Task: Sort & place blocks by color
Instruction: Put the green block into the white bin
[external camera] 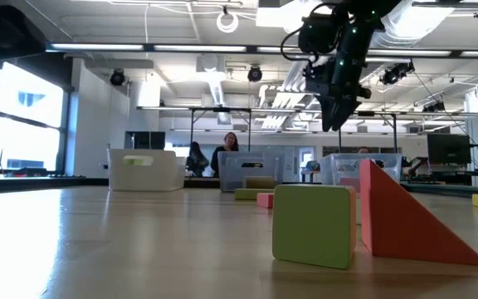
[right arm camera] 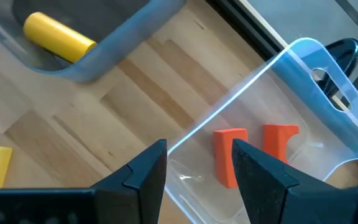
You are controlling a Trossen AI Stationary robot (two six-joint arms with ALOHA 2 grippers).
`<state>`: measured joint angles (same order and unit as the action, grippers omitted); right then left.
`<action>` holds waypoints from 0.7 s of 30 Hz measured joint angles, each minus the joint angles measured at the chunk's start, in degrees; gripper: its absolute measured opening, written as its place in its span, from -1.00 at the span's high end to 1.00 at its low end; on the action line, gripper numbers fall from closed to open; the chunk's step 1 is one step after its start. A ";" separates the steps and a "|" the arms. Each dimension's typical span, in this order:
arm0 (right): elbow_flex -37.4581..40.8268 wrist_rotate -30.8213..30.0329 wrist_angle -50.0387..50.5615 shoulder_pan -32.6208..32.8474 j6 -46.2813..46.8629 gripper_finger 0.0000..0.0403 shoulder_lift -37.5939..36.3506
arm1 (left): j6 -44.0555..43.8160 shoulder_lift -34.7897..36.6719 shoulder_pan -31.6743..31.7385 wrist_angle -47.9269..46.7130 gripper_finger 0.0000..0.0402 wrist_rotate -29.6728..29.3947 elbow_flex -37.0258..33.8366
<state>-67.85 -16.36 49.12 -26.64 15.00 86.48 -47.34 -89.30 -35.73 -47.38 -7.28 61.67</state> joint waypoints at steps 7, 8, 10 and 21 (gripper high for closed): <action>0.00 0.00 0.00 0.92 0.00 0.17 0.00 | -1.57 -1.49 0.02 0.92 -0.29 -0.90 0.04; 0.00 0.00 0.00 1.00 0.00 0.17 0.00 | -1.55 -2.10 0.04 0.92 -0.29 -0.88 0.04; 0.00 -0.02 0.00 1.23 0.00 0.17 0.00 | -0.66 -3.55 0.09 0.95 -0.28 -0.65 0.04; 0.00 0.00 0.00 1.32 0.00 0.17 0.00 | 0.66 -9.44 0.63 0.69 -0.27 -0.36 0.02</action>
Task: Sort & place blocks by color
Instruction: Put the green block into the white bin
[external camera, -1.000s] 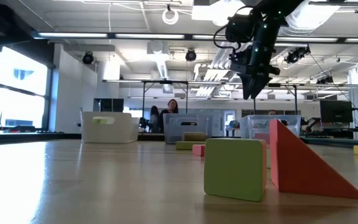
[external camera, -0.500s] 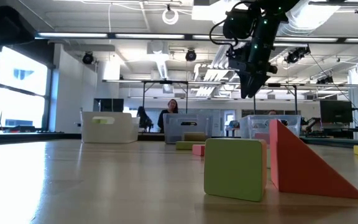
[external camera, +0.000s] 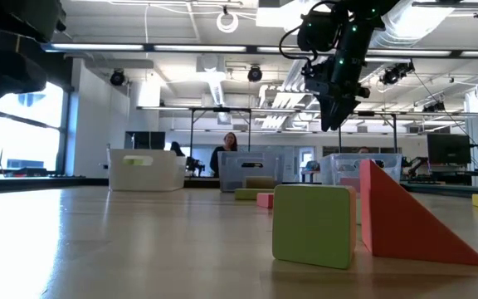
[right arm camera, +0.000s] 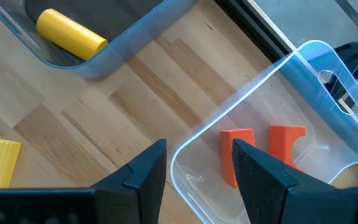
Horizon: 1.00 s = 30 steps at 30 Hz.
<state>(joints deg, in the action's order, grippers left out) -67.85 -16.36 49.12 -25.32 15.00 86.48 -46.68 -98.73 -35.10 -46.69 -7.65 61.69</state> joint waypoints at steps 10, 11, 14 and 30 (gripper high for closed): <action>0.00 0.02 0.09 0.00 -0.02 0.17 0.00 | 0.38 -3.46 1.82 -0.04 -0.27 0.00 0.02; 0.00 0.02 0.22 0.00 -0.02 0.17 0.00 | 0.41 -3.80 1.82 -0.17 -0.27 0.42 0.02; 0.00 0.02 0.43 0.00 -0.02 0.17 0.00 | 0.81 -4.71 1.82 0.20 -0.27 1.91 0.04; 0.00 0.00 1.05 0.43 -0.45 0.17 0.00 | 4.92 -4.79 1.69 -0.15 0.48 0.15 0.04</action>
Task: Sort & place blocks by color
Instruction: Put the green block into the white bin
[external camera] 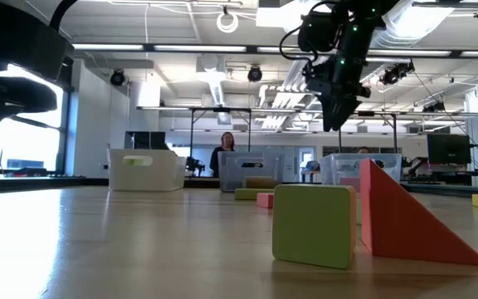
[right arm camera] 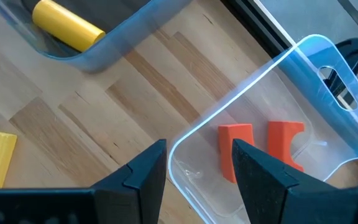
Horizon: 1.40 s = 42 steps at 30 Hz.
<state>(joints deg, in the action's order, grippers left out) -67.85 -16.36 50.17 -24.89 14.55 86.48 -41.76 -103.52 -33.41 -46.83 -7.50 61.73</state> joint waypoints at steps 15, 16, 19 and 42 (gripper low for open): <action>-0.02 0.35 1.17 5.72 -2.00 0.17 0.00 | 10.30 4.72 9.04 -3.69 0.48 -5.41 -0.07; -0.02 0.37 1.57 6.21 -1.99 0.17 0.00 | 11.59 5.50 10.18 -4.20 0.48 -6.09 -0.15; -0.02 0.39 2.56 7.80 -1.88 0.17 0.00 | 15.73 8.05 13.77 -4.41 0.48 -8.48 -0.02; -0.02 6.05 2.35 16.55 8.56 0.17 0.00 | 41.56 25.67 44.74 -0.94 0.48 -26.52 0.00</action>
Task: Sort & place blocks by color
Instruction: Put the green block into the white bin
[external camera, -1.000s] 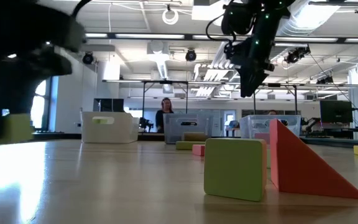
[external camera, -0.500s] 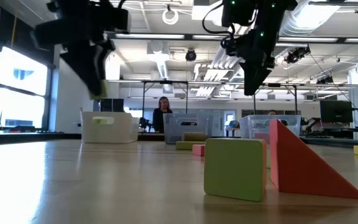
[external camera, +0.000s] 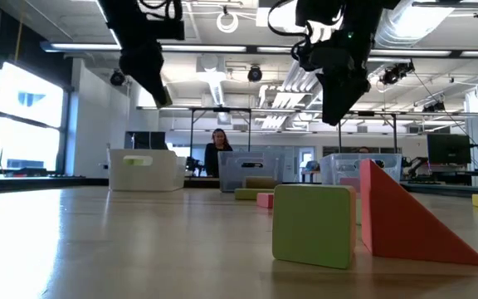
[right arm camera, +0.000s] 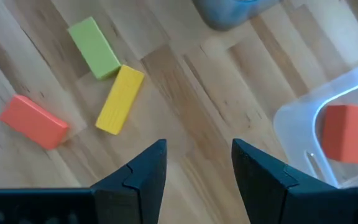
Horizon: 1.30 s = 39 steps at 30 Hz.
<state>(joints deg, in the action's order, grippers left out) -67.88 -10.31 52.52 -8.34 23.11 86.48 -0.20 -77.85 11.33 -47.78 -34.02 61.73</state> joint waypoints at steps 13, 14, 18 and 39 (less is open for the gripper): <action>0.00 6.42 -0.93 0.48 4.00 0.17 0.00 | 12.79 -2.99 17.84 7.73 0.48 4.62 -0.04; 0.00 6.40 -1.00 0.48 3.98 0.17 0.00 | 13.43 -3.32 19.40 8.10 0.48 6.44 -0.04; 0.00 6.32 -1.13 0.48 3.97 0.17 0.00 | 14.50 -5.93 24.96 7.94 0.48 14.14 -0.04; 0.04 7.34 -1.98 2.68 13.22 0.17 0.00 | 16.88 -16.93 34.87 7.75 0.38 21.56 -0.04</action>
<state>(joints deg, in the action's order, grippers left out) -67.83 -2.96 50.55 -5.65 36.33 86.48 16.69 -94.78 46.20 -40.03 -12.46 61.69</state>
